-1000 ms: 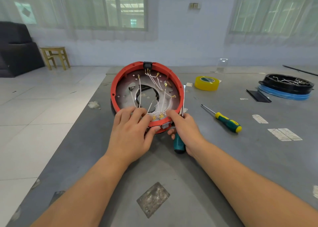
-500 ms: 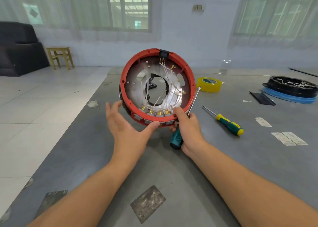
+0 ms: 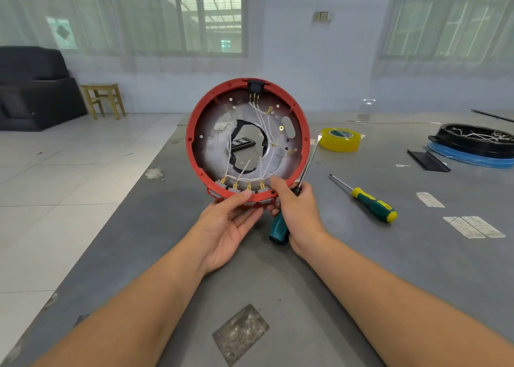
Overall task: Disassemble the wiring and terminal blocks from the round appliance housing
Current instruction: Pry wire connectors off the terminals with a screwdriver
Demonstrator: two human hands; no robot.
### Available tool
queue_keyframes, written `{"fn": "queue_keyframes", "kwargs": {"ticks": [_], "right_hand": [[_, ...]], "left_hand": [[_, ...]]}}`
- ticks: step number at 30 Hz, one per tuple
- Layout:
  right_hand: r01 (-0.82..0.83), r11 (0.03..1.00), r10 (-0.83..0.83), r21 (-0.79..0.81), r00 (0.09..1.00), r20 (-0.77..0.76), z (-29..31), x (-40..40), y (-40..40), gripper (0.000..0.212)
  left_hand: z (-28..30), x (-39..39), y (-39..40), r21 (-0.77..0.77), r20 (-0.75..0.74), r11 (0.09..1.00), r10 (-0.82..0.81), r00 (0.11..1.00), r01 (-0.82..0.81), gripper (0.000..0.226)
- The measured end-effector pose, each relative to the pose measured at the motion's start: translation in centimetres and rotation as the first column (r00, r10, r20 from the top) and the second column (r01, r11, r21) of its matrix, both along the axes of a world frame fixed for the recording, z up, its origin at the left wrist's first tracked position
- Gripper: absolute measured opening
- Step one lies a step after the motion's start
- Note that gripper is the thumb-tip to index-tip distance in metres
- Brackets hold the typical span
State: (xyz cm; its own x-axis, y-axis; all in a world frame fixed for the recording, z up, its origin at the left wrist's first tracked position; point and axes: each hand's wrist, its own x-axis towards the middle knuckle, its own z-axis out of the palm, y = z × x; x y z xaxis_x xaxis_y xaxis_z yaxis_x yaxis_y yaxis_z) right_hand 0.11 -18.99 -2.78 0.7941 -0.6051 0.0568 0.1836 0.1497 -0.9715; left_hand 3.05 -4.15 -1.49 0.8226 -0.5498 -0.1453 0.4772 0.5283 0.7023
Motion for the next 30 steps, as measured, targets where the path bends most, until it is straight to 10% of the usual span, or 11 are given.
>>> {"fn": "queue_keyframes", "kwargs": {"ticks": [14,24,30], "right_hand": [[-0.086,0.994,0.085,-0.070,0.996,-0.010,-0.3,0.0,-0.1,0.057],[-0.137,0.987,0.133,-0.083,0.990,-0.051,-0.1,0.0,0.1,0.059],[-0.227,0.953,0.244,0.201,0.968,-0.064,1.0,-0.7,-0.7,0.023]], "left_hand": [[-0.6,0.4,-0.1,0.017,-0.051,0.999,0.049,0.997,-0.048,0.021],[-0.5,0.5,-0.3,0.044,-0.047,0.996,0.079,0.996,-0.077,0.034],[-0.6,1.8,0.2,-0.029,-0.048,0.977,0.210,0.976,-0.212,0.041]]}}
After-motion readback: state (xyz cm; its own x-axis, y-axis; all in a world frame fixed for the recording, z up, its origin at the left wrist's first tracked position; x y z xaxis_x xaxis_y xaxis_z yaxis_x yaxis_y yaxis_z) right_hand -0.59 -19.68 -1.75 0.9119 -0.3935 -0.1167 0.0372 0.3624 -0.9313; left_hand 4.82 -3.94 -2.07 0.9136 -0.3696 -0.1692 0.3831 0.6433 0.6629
